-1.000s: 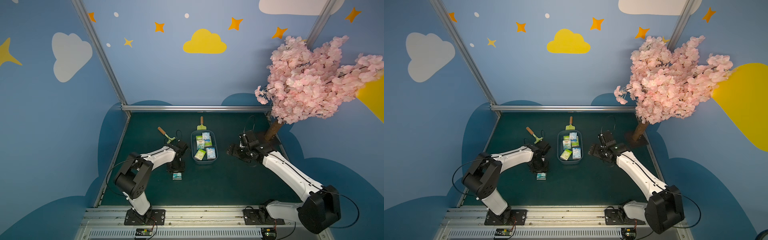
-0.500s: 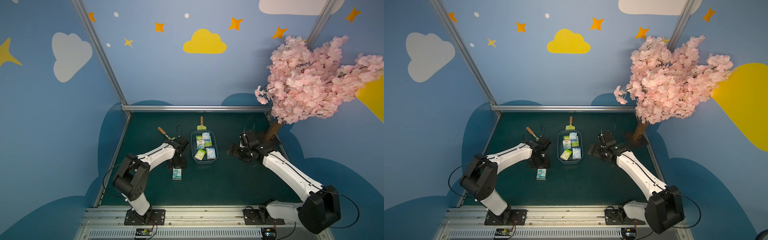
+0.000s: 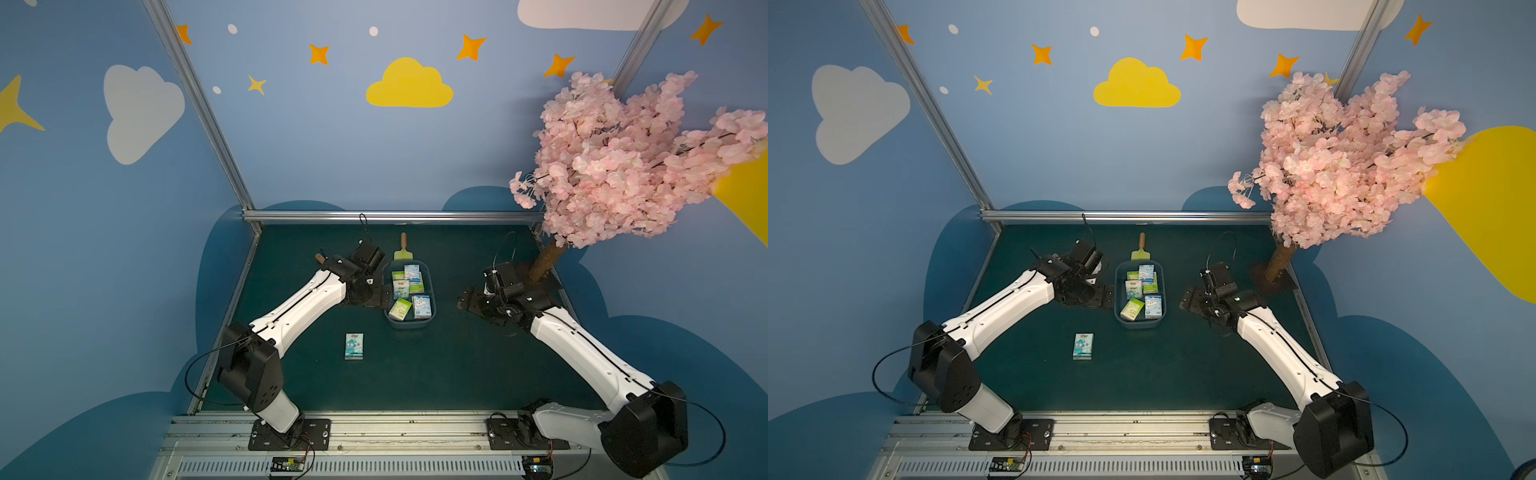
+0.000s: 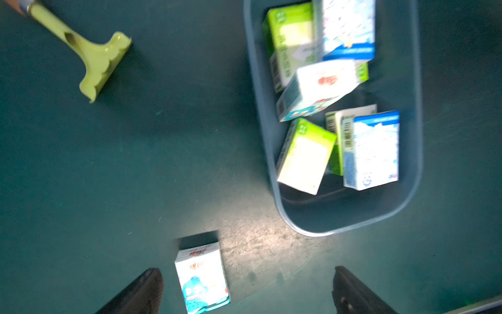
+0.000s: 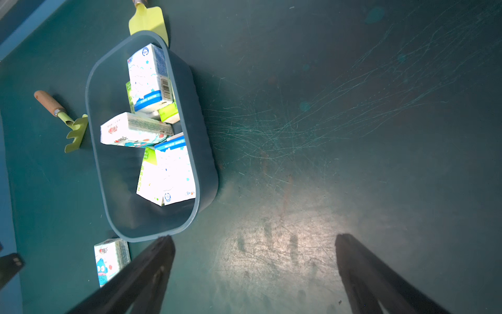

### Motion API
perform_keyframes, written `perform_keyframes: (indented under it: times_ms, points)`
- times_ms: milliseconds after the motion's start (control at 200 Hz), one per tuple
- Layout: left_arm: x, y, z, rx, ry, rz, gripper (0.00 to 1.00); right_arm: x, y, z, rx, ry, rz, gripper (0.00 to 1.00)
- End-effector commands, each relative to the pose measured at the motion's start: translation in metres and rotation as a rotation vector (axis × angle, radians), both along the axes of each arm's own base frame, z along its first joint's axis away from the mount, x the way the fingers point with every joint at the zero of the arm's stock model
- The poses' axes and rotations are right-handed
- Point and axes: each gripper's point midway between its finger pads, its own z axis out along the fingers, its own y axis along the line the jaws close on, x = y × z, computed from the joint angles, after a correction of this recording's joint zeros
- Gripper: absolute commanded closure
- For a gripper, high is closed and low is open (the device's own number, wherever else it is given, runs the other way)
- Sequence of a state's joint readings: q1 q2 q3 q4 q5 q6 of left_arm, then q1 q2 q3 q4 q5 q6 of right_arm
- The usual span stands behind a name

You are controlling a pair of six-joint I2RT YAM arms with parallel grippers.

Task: Take the pocket tissues out of the storage box
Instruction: Pick up the pocket tissues from the storage box.

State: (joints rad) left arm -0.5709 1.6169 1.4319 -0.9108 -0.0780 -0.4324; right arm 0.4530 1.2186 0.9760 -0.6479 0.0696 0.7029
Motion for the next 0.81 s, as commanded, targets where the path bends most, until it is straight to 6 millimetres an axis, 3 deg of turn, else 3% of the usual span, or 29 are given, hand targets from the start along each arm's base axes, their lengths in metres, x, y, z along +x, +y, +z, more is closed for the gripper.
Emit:
perform_keyframes:
  times_ms: [0, 135, 350, 531, 801]
  points:
    - [0.002, -0.018, 0.005, -0.004, 0.0, -0.091, 0.01, -0.003, -0.009, 0.003, -0.017, -0.029, -0.023, 0.02]
    - [0.011, -0.043, 0.003, -0.017, 0.005, -0.159, 0.03, -0.007, -0.016, 0.009, -0.027, -0.061, -0.026, 0.02]
    - [0.021, -0.07, -0.017, -0.012, 0.06, -0.222, 0.16, -0.014, -0.02, 0.022, -0.014, -0.13, 0.003, 0.02]
    - [0.028, -0.082, -0.038, 0.026, 0.107, -0.258, 0.27, -0.022, -0.018, 0.035, 0.004, -0.218, 0.072, 0.02]
    - [0.037, -0.091, -0.067, 0.105, 0.148, -0.307, 0.35, -0.037, -0.028, 0.06, -0.024, -0.389, 0.152, 0.02]
